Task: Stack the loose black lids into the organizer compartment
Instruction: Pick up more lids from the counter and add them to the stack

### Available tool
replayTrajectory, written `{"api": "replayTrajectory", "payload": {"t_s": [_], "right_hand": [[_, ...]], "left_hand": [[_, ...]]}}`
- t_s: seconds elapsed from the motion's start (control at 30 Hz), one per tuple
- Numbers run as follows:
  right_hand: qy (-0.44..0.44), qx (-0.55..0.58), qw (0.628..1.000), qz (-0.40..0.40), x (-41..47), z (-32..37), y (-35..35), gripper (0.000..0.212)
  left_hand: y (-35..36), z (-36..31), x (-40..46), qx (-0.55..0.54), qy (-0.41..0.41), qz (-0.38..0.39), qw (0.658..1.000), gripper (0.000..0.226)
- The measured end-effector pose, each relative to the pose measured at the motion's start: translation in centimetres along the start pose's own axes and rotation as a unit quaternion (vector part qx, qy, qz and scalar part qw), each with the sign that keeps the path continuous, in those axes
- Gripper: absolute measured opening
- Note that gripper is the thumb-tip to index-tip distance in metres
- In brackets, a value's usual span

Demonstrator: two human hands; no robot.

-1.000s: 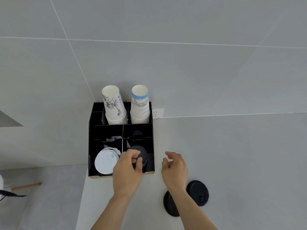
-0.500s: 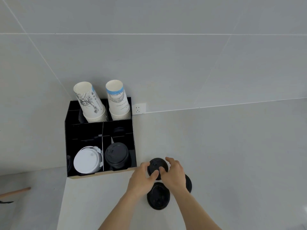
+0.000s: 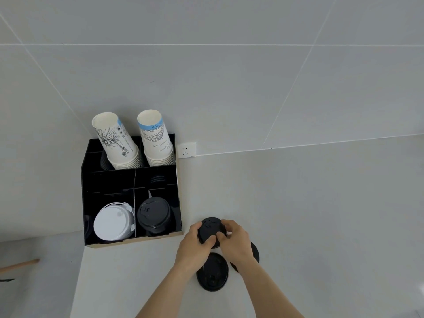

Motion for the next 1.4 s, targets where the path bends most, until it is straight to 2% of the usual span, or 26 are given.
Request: {"api": "replayTrajectory", "payload": {"t_s": [0.13,0.3,0.5,0.67,0.8,1.1,1.4], "right_hand": [[-0.010,0.037,0.996,-0.076,-0.6,1.3,-1.7,0.029],[-0.039,0.074,0.989,-0.125,-1.6,4.5,-2.6,0.018],[-0.090,0.103,0.982,-0.131,-2.9,9.4,-0.8,0.012],[-0.137,0.076,0.982,-0.100,-3.5,13.2,2.9,0.016],[-0.154,0.044,0.984,-0.080,-3.6,14.6,5.9,0.022],[-0.149,-0.022,0.985,-0.082,-3.5,14.2,9.0,0.025],[-0.128,-0.009,0.987,-0.093,-2.6,13.4,9.4,0.026]], "left_hand": [[-1.8,-1.9,-0.5,0.032,0.050,-0.066,0.996,0.048],[-5.6,-4.4,-1.4,0.036,0.118,-0.149,0.981,0.030],[-11.4,-6.2,-1.8,0.038,0.166,-0.225,0.959,0.023],[-16.3,-5.1,-1.7,0.056,0.140,-0.267,0.952,0.024],[-18.8,-3.3,-1.4,0.058,0.112,-0.274,0.953,0.029],[-19.1,0.3,-0.3,0.072,0.083,-0.247,0.963,0.043],[-18.5,0.9,0.7,0.086,0.086,-0.230,0.965,0.045]]}}
Point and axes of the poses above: each hand's wrist, its own x-axis towards the middle knuckle, its own y-axis out of the palm, z = x × y, the point moved 8 cm from there along x, towards the middle knuckle, and after that the axes turned 6 degrees about y, right-handed, at the moved point
